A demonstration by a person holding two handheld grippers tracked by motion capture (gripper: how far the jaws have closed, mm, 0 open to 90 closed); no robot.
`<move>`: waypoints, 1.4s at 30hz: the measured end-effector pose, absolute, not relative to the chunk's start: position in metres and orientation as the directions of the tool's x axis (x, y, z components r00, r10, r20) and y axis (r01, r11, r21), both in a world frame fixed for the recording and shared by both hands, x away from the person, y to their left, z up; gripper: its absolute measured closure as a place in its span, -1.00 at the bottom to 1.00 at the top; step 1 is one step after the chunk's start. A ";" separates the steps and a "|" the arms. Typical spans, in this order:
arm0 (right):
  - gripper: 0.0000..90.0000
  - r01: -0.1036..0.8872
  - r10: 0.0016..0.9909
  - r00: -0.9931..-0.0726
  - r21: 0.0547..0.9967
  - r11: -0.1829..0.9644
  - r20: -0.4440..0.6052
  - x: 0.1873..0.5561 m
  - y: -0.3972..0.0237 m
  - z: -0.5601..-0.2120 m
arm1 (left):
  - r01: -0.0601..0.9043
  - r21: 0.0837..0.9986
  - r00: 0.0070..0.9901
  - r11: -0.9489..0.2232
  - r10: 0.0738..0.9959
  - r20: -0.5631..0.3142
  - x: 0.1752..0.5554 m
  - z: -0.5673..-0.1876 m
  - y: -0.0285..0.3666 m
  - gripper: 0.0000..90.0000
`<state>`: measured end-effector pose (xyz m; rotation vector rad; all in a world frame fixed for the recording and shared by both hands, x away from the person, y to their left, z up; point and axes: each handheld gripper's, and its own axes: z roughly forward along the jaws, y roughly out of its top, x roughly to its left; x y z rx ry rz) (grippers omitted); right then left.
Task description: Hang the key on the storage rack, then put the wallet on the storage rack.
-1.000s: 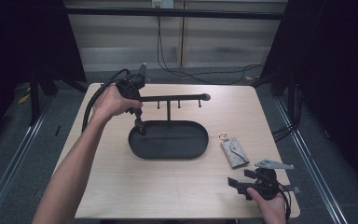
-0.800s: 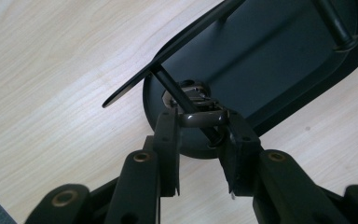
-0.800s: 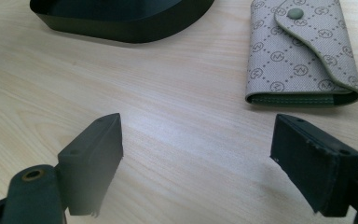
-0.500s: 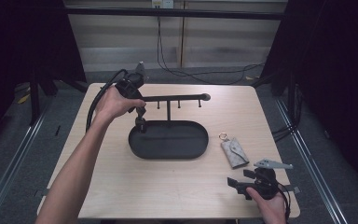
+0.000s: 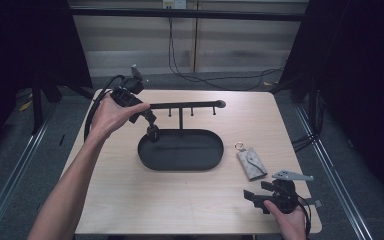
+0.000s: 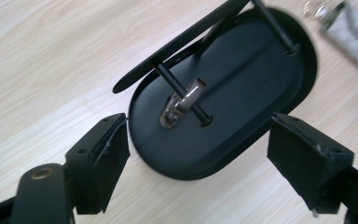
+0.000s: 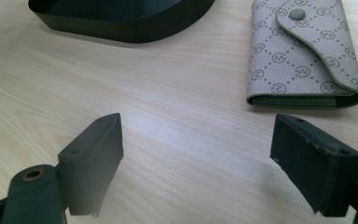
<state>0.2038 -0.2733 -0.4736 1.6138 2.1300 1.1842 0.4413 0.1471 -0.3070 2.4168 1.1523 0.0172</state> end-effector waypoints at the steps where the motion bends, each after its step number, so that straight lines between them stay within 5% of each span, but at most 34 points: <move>1: -0.63 0.706 0.884 -0.374 0.704 0.074 0.282 0.204 -0.273 -0.474 | 0.730 0.418 0.652 -0.541 0.735 -0.186 0.440 -0.307 0.149 -0.55; 19: -0.63 0.712 0.890 -0.359 0.698 0.068 0.280 0.206 -0.273 -0.474 | 0.657 0.555 0.686 -0.510 0.710 -0.159 0.400 -0.305 0.190 -0.53; 42: -0.52 0.713 0.909 -0.319 0.699 0.044 0.267 0.205 -0.275 -0.472 | 0.635 0.671 0.620 -0.383 0.770 -0.148 0.341 -0.365 0.242 -0.44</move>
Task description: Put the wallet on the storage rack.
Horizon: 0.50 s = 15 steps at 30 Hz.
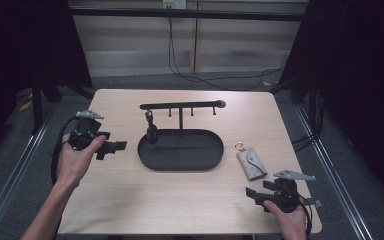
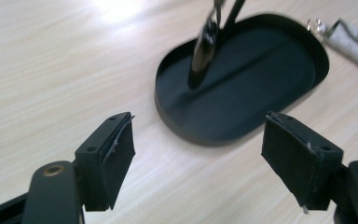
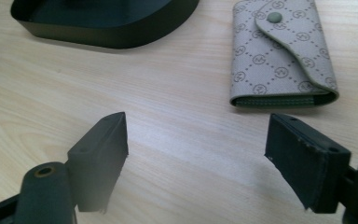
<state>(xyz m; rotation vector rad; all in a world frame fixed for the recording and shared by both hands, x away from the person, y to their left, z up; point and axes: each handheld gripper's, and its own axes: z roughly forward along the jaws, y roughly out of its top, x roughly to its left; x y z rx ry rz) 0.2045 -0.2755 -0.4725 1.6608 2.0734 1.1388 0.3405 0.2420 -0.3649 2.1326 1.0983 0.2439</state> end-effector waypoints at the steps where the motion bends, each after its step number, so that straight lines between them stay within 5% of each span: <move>1: -0.51 0.715 0.911 -0.316 0.697 0.045 0.266 0.205 -0.275 -0.473 | 0.627 0.686 0.621 -0.369 0.769 -0.153 0.336 -0.369 0.244 -0.44; 15: -0.53 0.731 0.915 -0.293 0.682 0.027 0.278 0.212 -0.279 -0.472 | 0.588 0.696 0.667 -0.411 0.733 -0.132 0.290 -0.408 0.260 -0.42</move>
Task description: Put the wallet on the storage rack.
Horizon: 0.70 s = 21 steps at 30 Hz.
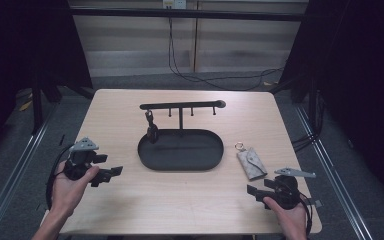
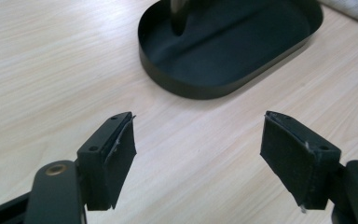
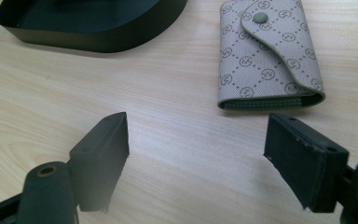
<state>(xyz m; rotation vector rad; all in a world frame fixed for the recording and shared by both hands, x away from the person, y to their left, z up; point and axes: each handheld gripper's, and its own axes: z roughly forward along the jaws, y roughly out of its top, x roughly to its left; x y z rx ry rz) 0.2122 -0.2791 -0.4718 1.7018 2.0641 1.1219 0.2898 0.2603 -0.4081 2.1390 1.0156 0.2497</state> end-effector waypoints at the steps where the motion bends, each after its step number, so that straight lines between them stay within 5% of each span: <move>1: -0.54 0.730 0.914 -0.295 0.683 0.027 0.279 0.213 -0.279 -0.471 | 0.586 0.699 0.671 -0.410 0.729 -0.135 0.288 -0.410 0.260 -0.42; 14: -0.62 0.748 0.907 -0.324 0.659 0.071 0.270 0.226 -0.280 -0.463 | 0.599 0.687 0.703 -0.412 0.680 -0.206 0.249 -0.440 0.253 -0.60; 21: -0.62 0.748 0.910 -0.341 0.654 0.111 0.237 0.240 -0.277 -0.450 | 0.577 0.727 0.710 -0.373 0.668 -0.221 0.235 -0.448 0.261 -0.49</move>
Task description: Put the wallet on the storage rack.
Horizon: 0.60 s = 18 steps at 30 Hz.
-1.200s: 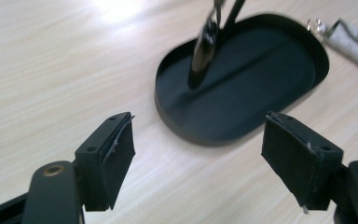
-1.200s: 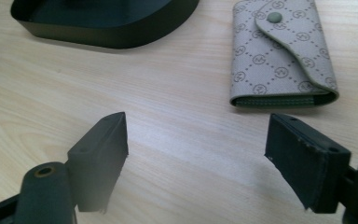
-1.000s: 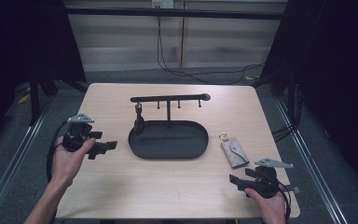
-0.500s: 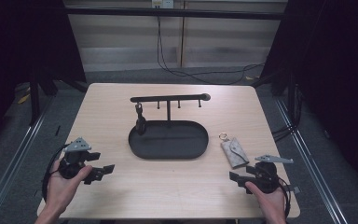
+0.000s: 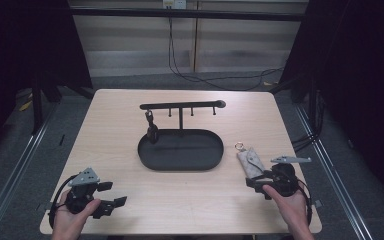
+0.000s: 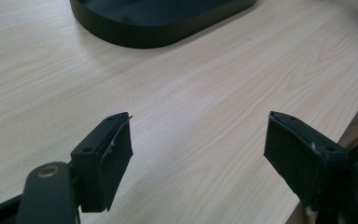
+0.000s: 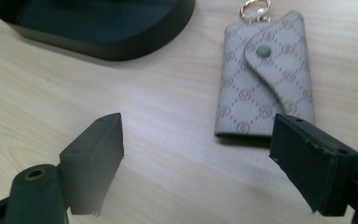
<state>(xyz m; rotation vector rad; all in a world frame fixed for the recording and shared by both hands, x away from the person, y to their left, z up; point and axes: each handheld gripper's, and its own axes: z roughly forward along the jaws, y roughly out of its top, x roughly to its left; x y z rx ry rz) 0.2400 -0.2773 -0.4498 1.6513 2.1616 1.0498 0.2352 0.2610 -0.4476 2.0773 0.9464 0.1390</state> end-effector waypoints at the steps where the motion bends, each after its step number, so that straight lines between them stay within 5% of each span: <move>1: -0.62 0.749 0.910 -0.342 0.653 0.112 0.236 0.242 -0.277 -0.448 | 0.581 0.728 0.707 -0.364 0.669 -0.230 0.235 -0.450 0.263 -0.49; 18: -0.62 0.845 0.929 -0.298 0.514 0.149 0.221 0.298 -0.280 -0.442 | 0.564 0.734 0.728 -0.379 0.647 -0.226 0.230 -0.457 0.263 -0.51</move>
